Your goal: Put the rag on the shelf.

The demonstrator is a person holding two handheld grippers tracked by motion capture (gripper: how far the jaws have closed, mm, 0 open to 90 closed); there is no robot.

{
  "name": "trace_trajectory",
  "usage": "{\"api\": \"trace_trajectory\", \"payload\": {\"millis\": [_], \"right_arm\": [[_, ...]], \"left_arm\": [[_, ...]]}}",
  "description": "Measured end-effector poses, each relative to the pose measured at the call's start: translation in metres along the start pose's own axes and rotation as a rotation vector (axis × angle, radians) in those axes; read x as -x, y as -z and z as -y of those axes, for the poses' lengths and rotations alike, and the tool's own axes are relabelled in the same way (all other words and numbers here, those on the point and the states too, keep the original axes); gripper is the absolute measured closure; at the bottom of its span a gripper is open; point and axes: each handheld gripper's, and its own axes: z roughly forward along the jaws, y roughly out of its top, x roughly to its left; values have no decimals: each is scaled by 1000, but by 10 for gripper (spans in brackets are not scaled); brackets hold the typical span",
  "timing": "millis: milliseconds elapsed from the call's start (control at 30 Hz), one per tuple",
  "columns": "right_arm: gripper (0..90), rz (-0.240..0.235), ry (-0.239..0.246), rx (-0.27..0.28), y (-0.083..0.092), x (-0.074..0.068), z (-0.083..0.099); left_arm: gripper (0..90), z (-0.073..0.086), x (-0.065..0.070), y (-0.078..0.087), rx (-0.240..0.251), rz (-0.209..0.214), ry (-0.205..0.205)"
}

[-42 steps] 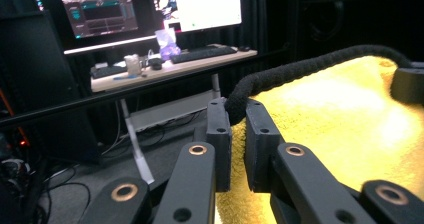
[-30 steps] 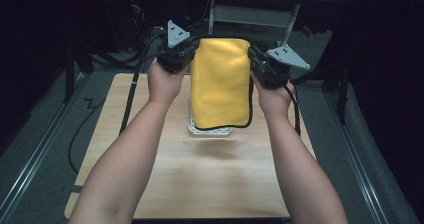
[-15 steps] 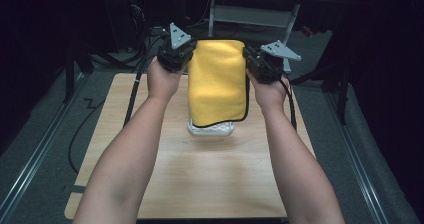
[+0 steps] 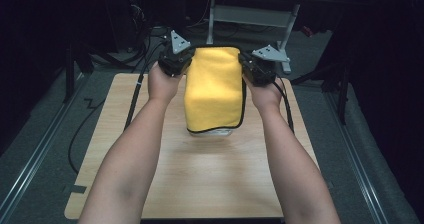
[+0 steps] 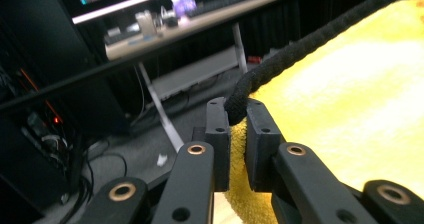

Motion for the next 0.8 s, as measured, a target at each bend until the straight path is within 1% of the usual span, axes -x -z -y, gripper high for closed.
{"api": "trace_trajectory", "payload": {"millis": [33, 67, 100, 133, 167, 200, 233, 267, 300, 333, 367, 400, 467, 500, 533, 567, 600, 633, 667, 733, 800], "right_arm": [[815, 0, 22, -17, -3, 0, 4], [816, -3, 30, -41, -6, -1, 9], [816, -3, 30, -41, -6, -1, 9], [817, -12, 34, -69, -11, 0, 19], [817, -21, 30, -83, -13, 0, 23], [817, -30, 33, -93, -15, 1, 28], [817, -30, 33, -93, -15, 1, 28], [817, -44, 29, -118, -17, 1, 36], [817, -44, 29, -118, -17, 1, 36], [817, -57, 17, -130, -18, 2, 43], [817, -57, 17, -130, -18, 2, 43], [817, -79, -13, -134, -18, 5, 48], [817, -83, -21, -142, -18, 6, 51], [817, -89, -35, -149, -19, 7, 55], [817, -101, -48, -169, -20, 7, 61], [816, -105, -53, -171, -20, 8, 63], [816, -105, -53, -171, -20, 8, 63], [815, -120, -77, -189, -20, 10, 68], [815, -120, -77, -189, -20, 10, 68], [809, -120, -86, -211, -20, 11, 75], [804, -116, -93, -229, -20, 11, 79]], "left_arm": [[818, 0, 0, 0, 0, 0, 0], [818, 6, 0, -5, 1, 8, 17], [818, 13, 0, -9, -10, 16, 20], [817, 19, 1, -11, -22, 28, 23], [817, 25, 1, -14, -34, 41, 26], [816, 36, 1, -18, -52, 69, 46], [817, 36, 1, -18, -52, 69, 46], [817, 40, 1, -20, -60, 85, 58], [817, 45, 1, -21, -69, 96, 68], [819, 51, 2, -23, -77, 111, 83], [819, 51, 2, -23, -77, 111, 83], [819, 55, 3, -24, -80, 115, 90], [819, 60, 5, -26, -89, 128, 99], [820, 63, 7, -27, -100, 132, 103], [819, 69, 8, -29, -110, 145, 118], [819, 72, 9, -30, -114, 151, 128], [817, 72, 9, -30, -114, 151, 128], [815, 74, 10, -31, -129, 156, 139], [815, 77, 12, -32, -137, 163, 149], [811, 82, 14, -34, -158, 174, 160], [807, 86, 16, -35, -167, 185, 177]]}}
